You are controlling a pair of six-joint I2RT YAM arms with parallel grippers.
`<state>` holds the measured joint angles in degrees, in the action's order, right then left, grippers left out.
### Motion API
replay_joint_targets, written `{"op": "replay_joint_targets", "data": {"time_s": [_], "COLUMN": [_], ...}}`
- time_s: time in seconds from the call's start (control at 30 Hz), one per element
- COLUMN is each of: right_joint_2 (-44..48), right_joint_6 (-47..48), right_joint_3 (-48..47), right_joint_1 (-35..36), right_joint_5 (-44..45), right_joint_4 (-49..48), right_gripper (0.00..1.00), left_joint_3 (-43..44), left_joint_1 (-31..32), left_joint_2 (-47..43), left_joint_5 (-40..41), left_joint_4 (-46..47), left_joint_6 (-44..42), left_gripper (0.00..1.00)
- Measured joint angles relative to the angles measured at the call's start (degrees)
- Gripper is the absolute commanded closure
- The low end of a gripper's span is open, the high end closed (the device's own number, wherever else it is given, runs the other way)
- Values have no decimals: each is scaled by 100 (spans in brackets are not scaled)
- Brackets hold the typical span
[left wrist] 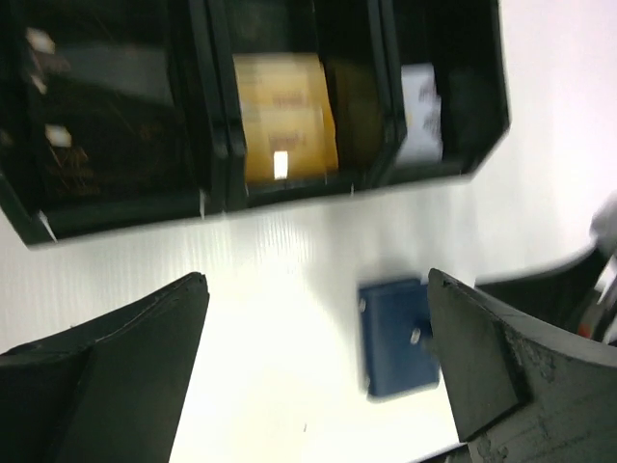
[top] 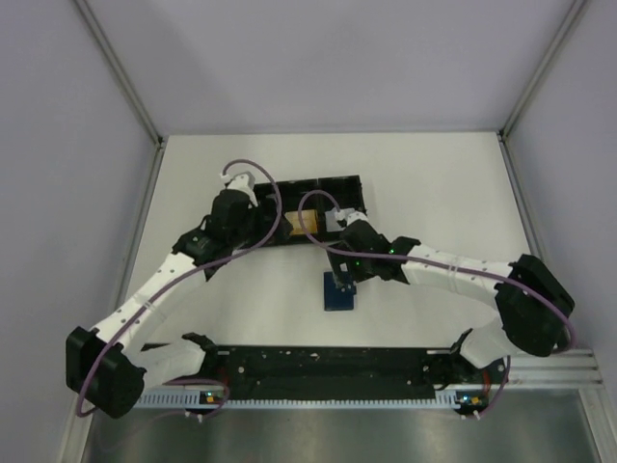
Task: Take the credit cards out of the card holder
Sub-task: Open the card holder at the center of the board.
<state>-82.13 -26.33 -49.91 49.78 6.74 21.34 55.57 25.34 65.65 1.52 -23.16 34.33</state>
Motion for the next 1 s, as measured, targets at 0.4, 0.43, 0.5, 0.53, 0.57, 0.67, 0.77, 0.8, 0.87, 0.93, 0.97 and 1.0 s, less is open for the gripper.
{"op": "replay_joint_targets", "data": {"time_s": [0.4, 0.43, 0.5, 0.53, 0.57, 0.67, 0.77, 0.8, 0.87, 0.93, 0.97, 1.0], "right_joint_2": [-507, -505, -481, -459, -422, -254, -127, -72, 66, 238, 350, 444], "right_joint_6": [-221, -238, -293, -317, -334, -391, -433, -448, -479, -494, -503, -520], "right_joint_3": [-179, -153, -44, 15, 94, 275, 413, 470, 610, 763, 857, 931], "right_joint_1": [138, 138, 120, 101, 76, -13, -87, -107, -142, -195, -238, -273], "right_joint_5": [868, 907, 986, 1001, 1010, 1016, 1016, 1003, 960, 872, 813, 767], "right_joint_4": [501, 509, 518, 525, 527, 535, 527, 498, 444, 424, 391, 374], "right_gripper": [16, 17, 18, 18, 18, 21, 26, 27, 32, 37, 40, 44], "left_joint_3": [-1318, -1318, -1318, -1318, -1314, -1287, -1248, -1233, -1176, -1082, -1032, -988], "left_joint_1": [1631, 1716, 1921, 2006, 2111, 2339, 2450, 2481, 2551, 2636, 2682, 2721], "left_joint_2": [-470, -396, -186, -90, 33, 382, 671, 763, 951, 1154, 1255, 1327], "left_joint_5": [-337, -367, -407, -417, -433, -476, -516, -518, -520, -525, -525, -525], "left_joint_4": [363, 452, 660, 717, 778, 933, 1054, 1091, 1130, 1176, 1200, 1220], "left_joint_6": [173, 205, 291, 315, 348, 459, 538, 557, 610, 629, 638, 647], "left_gripper": [1, 1, 1, 3, 4, 10, 14, 15, 20, 22, 22, 23]}}
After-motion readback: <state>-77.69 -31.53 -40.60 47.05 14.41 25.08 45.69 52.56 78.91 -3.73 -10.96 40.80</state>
